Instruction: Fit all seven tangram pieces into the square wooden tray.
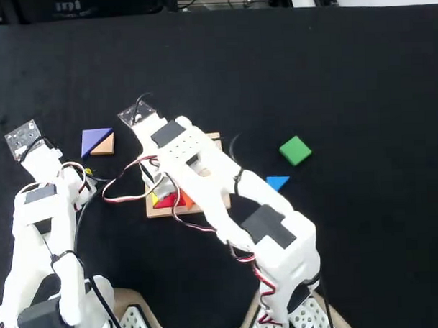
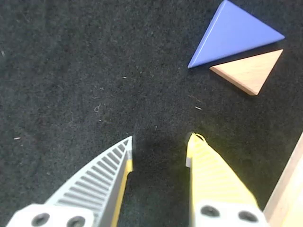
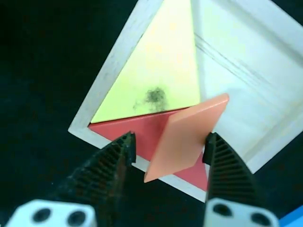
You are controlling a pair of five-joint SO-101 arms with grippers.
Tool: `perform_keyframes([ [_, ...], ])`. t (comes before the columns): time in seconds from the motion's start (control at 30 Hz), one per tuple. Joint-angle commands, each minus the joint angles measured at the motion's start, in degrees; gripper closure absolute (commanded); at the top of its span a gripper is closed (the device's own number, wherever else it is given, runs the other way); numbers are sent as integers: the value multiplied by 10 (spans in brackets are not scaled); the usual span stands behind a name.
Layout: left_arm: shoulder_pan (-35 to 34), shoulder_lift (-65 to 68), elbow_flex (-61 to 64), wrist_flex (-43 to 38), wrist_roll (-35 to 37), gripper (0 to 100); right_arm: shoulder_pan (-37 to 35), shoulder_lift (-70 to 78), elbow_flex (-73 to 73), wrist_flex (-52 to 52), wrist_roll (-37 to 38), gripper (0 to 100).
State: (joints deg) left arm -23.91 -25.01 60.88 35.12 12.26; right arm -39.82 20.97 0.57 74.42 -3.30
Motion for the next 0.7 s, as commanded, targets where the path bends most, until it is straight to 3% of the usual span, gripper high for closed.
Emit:
perform_keyframes([
  [0.0, 7, -12, -5, -11, -6, 811, -7, -36, -15, -12, 7, 762],
  [0.67, 7, -12, -5, -11, -6, 811, -11, -31, -27, 1, 8, 762],
])
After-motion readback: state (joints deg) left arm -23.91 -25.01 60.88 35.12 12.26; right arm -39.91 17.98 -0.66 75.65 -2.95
